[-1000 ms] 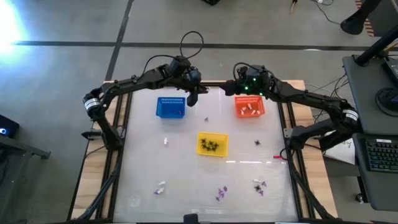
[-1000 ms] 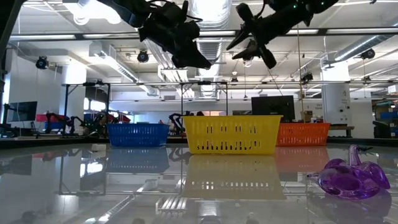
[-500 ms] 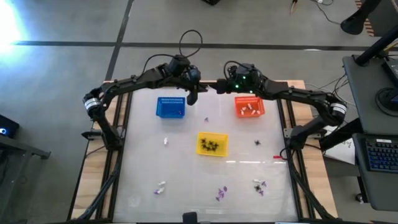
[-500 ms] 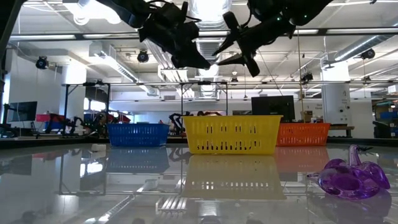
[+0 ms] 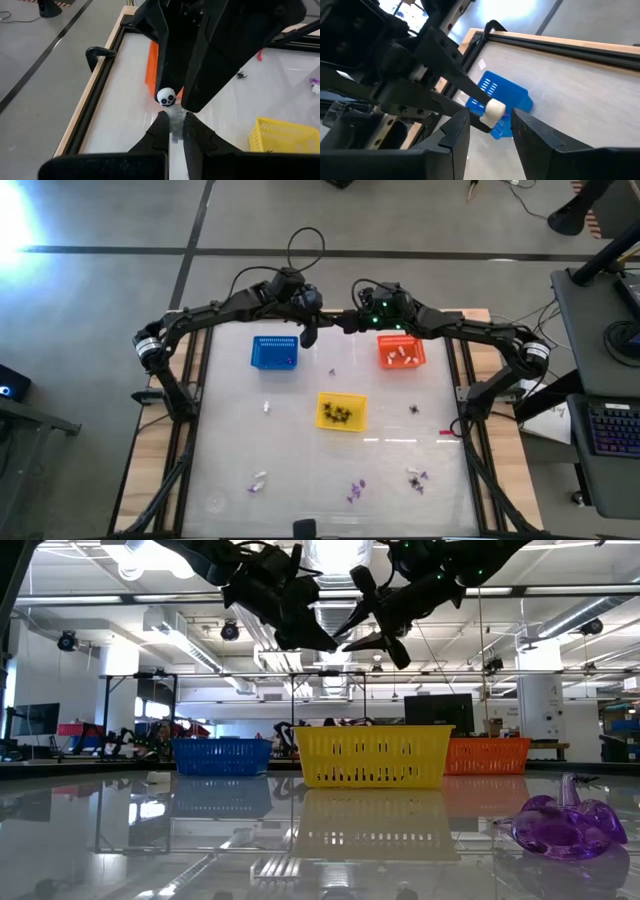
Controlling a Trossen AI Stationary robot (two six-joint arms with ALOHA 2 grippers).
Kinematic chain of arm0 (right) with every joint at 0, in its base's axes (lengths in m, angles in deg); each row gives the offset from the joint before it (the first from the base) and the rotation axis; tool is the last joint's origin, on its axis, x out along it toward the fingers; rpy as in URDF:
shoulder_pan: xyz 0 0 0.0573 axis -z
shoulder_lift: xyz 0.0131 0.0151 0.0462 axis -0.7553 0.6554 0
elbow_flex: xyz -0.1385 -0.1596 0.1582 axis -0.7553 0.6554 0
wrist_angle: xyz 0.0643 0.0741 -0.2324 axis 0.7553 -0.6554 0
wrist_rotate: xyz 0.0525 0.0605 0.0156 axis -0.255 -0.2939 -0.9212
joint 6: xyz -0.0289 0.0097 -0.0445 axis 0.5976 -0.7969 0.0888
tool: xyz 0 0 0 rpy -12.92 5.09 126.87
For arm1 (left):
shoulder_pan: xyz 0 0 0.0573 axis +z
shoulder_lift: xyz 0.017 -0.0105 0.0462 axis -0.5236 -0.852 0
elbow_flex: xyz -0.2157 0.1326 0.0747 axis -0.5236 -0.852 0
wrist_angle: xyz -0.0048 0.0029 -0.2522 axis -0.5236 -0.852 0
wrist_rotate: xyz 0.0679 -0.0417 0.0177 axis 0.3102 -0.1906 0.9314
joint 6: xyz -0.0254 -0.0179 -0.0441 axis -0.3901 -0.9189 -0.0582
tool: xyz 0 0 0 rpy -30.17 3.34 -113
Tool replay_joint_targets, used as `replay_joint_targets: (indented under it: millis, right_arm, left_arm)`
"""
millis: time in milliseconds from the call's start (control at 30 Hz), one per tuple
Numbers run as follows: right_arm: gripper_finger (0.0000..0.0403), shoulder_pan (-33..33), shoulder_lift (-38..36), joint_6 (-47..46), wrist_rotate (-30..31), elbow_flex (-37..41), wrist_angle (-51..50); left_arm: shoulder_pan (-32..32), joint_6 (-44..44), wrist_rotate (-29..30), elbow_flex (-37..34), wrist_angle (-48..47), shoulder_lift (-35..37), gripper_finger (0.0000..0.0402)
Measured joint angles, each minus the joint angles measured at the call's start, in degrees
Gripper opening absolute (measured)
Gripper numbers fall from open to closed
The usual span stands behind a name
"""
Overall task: Sort Halloween decoration
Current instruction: Put the white skeleton toy into the orange bin
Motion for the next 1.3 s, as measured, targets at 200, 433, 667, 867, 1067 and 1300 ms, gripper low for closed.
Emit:
replay_joint_targets:
  millis: [200, 433, 667, 867, 1067, 1300]
  right_arm:
    - [0.0104, 0.00, 1.55, 0.48, -0.04, 0.00, 1.01]
    - [0.0065, 0.18, 1.50, 0.88, -0.03, 0.00, 2.21]
    - [0.0037, 0.37, 1.54, 1.84, -0.18, -0.02, 2.17]
    - [0.0019, 0.37, 1.23, 3.04, -1.22, -0.04, 1.67]
    - [0.0017, 0.35, 1.20, 3.89, -1.22, -0.04, 1.50]
    - [0.0017, 0.37, 1.13, 4.41, -1.22, -0.04, 1.51]
  left_arm:
    - [0.04, 0.00, 0.41, -0.11, -0.23, -0.11, 0.0000]
    - [0.04, 0.00, 0.37, -0.11, -0.08, -0.11, 0.0000]
    - [0.04, -0.01, 0.37, -0.11, -0.03, -0.11, 0.0000]
    - [0.00, 0.00, 2.14, 0.09, -0.86, -0.11, 0.0022]
    - [-0.01, -0.02, 2.37, 0.33, -2.16, -0.07, 0.0082]
    - [0.00, 0.03, 2.43, 0.33, -2.80, -0.04, 0.0122]
